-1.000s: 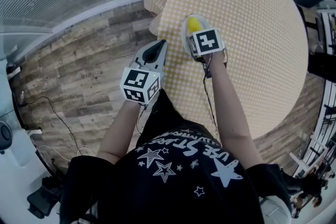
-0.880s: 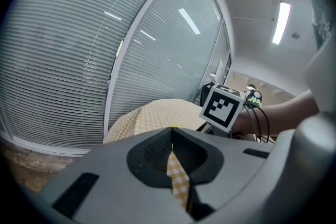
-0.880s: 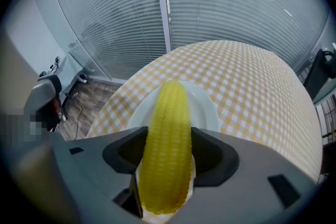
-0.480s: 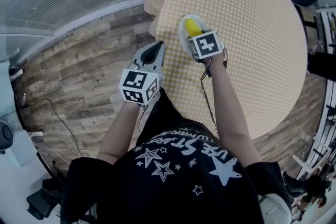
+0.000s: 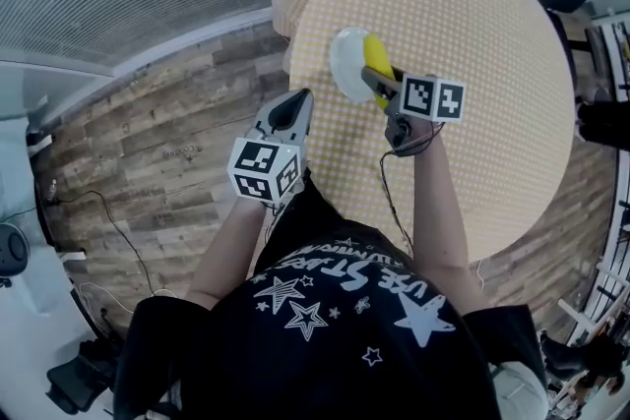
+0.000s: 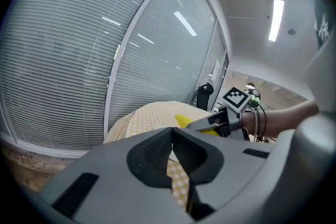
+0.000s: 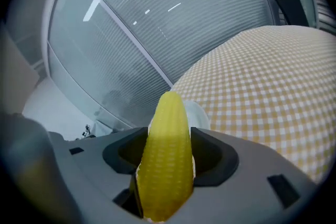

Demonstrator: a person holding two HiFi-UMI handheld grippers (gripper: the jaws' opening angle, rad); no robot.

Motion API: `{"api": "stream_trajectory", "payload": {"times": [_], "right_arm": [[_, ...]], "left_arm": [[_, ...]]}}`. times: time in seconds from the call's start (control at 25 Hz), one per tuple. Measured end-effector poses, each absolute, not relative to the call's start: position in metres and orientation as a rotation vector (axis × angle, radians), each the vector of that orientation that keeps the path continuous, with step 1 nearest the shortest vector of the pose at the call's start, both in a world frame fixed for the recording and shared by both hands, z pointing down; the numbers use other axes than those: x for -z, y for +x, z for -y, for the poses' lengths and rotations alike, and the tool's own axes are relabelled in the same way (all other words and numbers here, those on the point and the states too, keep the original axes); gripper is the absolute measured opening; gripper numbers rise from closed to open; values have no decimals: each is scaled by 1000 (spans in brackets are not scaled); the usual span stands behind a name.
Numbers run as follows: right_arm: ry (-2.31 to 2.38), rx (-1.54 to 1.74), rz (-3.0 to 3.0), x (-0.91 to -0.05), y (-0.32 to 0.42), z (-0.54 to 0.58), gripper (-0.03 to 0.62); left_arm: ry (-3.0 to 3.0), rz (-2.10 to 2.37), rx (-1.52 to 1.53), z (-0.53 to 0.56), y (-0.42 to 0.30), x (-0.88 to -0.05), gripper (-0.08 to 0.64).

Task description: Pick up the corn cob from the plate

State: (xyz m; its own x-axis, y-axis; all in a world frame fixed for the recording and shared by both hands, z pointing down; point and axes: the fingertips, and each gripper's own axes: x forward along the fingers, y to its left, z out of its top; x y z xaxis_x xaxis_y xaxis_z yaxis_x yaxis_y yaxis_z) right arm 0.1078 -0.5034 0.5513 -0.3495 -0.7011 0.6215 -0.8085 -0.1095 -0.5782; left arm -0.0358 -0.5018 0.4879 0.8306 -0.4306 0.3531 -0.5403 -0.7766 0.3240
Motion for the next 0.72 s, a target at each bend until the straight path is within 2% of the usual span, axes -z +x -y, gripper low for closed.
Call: {"api": "stream_trajectory", "payload": {"times": [0.2, 0.4, 0.72], "right_arm": [[1730, -1582, 2279, -510, 97, 493, 264], [1686, -1490, 2472, -467, 88, 451, 264], [1588, -1597, 2634, -445, 80, 438, 264]], "left_arm": [[2605, 729, -330, 485, -32, -476, 9], [2626, 757, -311, 443, -34, -459, 9], [2577, 858, -309, 431, -39, -458, 9]]}}
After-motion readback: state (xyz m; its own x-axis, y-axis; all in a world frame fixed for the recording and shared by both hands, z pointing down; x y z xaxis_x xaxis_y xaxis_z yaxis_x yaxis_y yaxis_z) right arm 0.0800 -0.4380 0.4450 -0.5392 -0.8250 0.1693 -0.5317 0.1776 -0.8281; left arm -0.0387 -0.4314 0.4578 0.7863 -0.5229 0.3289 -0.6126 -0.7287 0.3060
